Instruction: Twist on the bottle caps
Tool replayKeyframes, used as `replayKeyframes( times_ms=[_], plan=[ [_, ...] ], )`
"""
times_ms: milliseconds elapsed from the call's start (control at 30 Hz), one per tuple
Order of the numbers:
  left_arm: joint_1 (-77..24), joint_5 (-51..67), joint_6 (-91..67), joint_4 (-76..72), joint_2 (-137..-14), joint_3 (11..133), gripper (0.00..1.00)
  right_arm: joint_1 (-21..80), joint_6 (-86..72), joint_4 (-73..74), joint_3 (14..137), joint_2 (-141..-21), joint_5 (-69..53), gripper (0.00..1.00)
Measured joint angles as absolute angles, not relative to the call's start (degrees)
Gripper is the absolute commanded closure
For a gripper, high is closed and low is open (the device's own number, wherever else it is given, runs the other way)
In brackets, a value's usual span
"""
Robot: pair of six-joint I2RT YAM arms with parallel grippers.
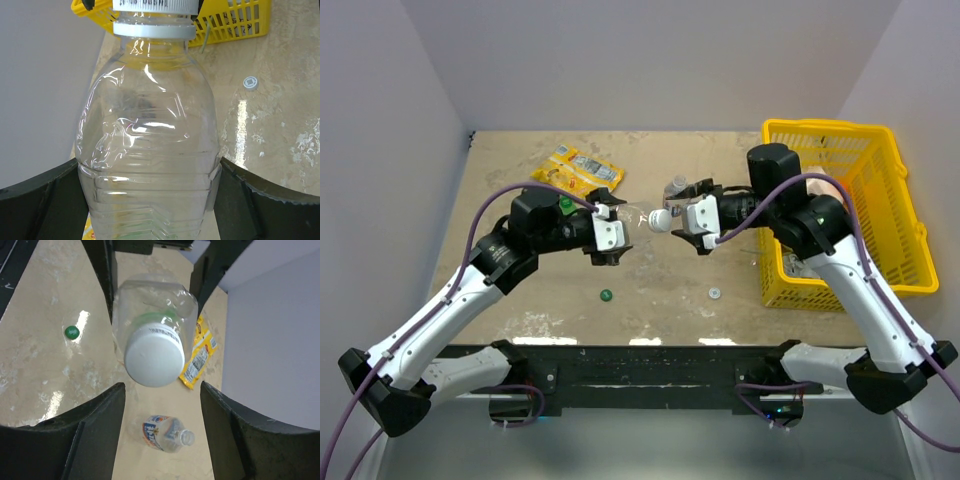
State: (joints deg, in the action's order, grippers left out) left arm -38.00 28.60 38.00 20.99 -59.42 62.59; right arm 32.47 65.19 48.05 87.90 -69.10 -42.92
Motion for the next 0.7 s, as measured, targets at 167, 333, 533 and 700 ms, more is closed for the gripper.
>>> replayKeyframes(
  times_ms=[167, 333, 533, 700],
  plan=[
    [-38.0, 28.6, 38.8, 21.3, -59.4, 62.6, 1.00, 35.1, 67.9, 49.2, 89.5, -68.2, -42.9, 0.38],
    [-38.0, 28.6, 39.2, 21.2, -59.4, 62.6, 1.00, 36.9, 69.2, 49.4, 90.3, -68.1, -42.5, 0.43],
    [-38.0, 28.5, 39.9, 21.1, -59.4, 62.6, 1.00, 38.0, 69.7, 50.0, 90.8, -68.8, -41.4, 0.48],
    [-37.9, 28.3, 40.1, 20.9, -59.3, 62.6, 1.00, 38.6, 69.6, 50.0, 91.0, -69.5, -41.0, 0.52]
  ],
)
